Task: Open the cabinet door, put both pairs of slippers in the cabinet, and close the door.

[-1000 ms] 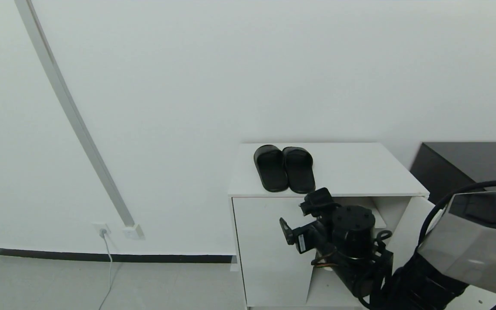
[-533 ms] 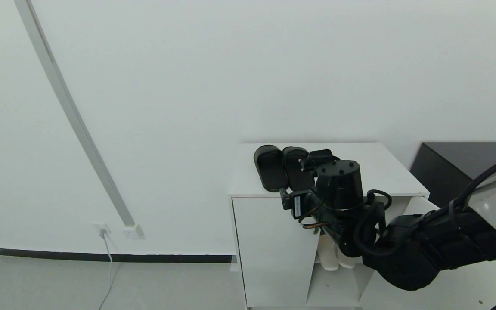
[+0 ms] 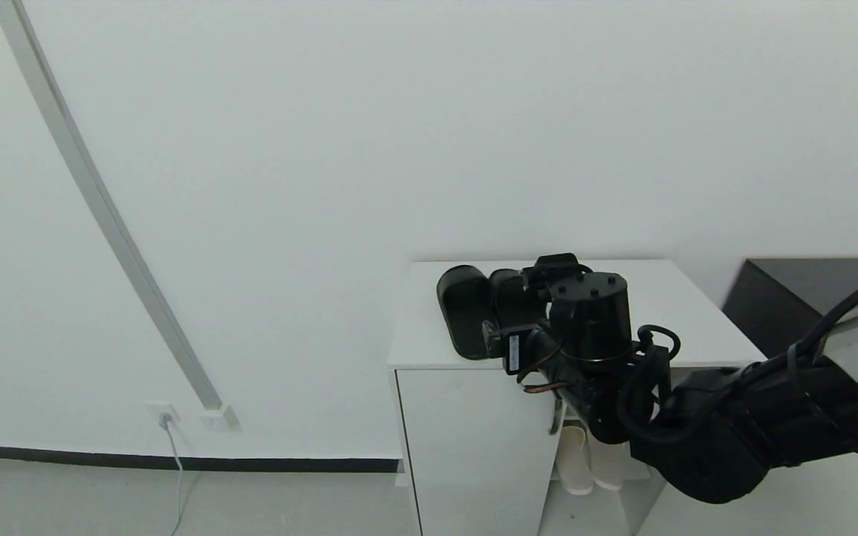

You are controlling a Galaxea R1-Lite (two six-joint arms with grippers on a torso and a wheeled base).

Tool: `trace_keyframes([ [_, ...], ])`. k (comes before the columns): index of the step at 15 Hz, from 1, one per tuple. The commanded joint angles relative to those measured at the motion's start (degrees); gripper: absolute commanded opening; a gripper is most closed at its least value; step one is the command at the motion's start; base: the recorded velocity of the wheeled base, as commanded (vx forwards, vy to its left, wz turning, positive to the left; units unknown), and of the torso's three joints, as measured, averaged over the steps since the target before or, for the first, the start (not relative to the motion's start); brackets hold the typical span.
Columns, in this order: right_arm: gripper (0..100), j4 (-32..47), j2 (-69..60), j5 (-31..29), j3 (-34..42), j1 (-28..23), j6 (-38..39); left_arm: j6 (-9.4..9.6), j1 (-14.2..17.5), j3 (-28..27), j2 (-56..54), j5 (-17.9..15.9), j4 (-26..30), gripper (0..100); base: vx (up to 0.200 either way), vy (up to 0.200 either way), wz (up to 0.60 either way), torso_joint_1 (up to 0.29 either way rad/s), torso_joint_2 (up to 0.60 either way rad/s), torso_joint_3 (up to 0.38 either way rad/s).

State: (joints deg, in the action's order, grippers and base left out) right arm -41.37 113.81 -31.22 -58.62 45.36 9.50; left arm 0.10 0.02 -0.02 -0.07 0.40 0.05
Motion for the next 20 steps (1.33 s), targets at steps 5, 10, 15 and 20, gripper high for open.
trace_keyframes([
  [5, 100, -3.01, 4.84, 0.11, 0.79, -0.45, 0.35, -0.01, -0.02, 0.02, 0.07, 0.13, 0.04, 0, 0.120, 0.000, 0.00, 0.002, 0.00, 0.001],
  [10, 100, -5.30, 12.40, 0.11, -6.50, -1.15, 0.08, -0.01, -0.02, 0.02, 0.07, 0.04, 0.04, 0, 0.000, 0.000, 0.00, 0.000, 0.00, 0.000],
  [15, 100, -0.99, 17.94, 0.46, -17.14, -3.79, 0.00, -0.01, -0.02, 0.02, 0.07, 0.13, 0.04, 0, 0.000, 0.000, 0.00, 0.000, 0.00, 0.000],
  [20, 100, 3.76, 22.68, 0.55, -27.07, -5.90, -0.09, -0.10, -0.02, 0.02, 0.07, 0.13, 0.04, 0, 0.000, 0.000, 0.00, 0.000, 0.00, 0.000],
])
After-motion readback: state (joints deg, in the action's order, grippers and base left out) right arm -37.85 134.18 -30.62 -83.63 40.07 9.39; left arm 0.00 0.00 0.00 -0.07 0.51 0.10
